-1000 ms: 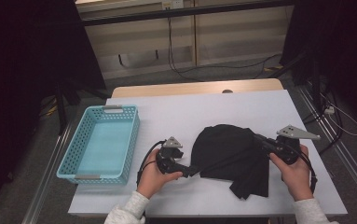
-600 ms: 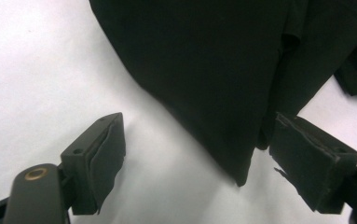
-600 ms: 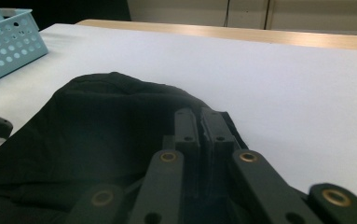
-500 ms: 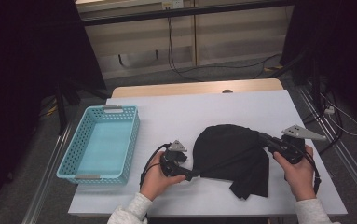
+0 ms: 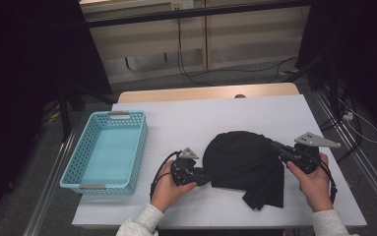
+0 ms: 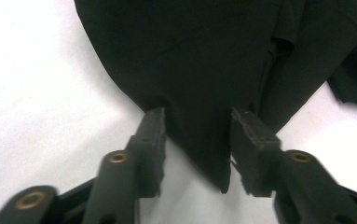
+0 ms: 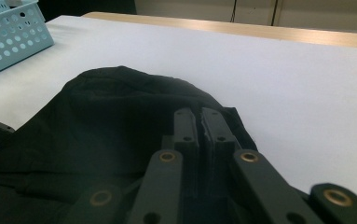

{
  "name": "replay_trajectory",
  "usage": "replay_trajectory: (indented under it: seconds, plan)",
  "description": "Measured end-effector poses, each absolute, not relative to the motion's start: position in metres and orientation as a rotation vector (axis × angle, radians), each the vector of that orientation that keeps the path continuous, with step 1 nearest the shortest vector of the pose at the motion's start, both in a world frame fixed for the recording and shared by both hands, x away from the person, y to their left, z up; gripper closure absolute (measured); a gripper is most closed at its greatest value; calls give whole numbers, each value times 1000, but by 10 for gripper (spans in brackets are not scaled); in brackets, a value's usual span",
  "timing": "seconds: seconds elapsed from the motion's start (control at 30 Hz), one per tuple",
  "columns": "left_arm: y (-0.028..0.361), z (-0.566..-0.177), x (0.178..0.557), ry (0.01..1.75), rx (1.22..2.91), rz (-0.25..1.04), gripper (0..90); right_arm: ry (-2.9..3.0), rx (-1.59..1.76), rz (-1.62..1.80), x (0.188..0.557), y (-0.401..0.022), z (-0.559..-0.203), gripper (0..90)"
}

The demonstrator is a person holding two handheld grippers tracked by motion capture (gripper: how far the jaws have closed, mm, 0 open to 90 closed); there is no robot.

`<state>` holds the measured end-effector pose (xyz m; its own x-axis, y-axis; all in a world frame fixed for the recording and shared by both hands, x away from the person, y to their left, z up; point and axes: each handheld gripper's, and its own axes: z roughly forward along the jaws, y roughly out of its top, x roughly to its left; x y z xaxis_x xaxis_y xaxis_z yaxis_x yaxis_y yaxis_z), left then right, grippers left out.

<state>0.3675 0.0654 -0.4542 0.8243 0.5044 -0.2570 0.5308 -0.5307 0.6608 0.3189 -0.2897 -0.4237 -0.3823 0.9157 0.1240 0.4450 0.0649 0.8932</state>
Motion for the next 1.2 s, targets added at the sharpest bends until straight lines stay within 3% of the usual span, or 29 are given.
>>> replay_trajectory:
  seconds: [0.1,0.23,0.63,0.93,1.1,1.2]
  plan:
    - [67,-452,368,772,2218,-61,763,1864,1350,1286,319,-290,-423,852]
    - [72,-444,370,812,2192,-94,861,1869,1339,1295,318,-290,-422,852]
    - [113,-408,387,900,2007,-60,881,1926,1255,1303,314,-281,-408,851]
    - [117,-412,392,929,2014,-43,882,2011,1239,1251,317,-269,-418,838]
    - [117,-415,395,942,2021,-23,882,2019,1252,1238,316,-268,-422,759]
    - [118,-418,398,956,2028,-16,882,2028,1252,1221,314,-265,-424,641]
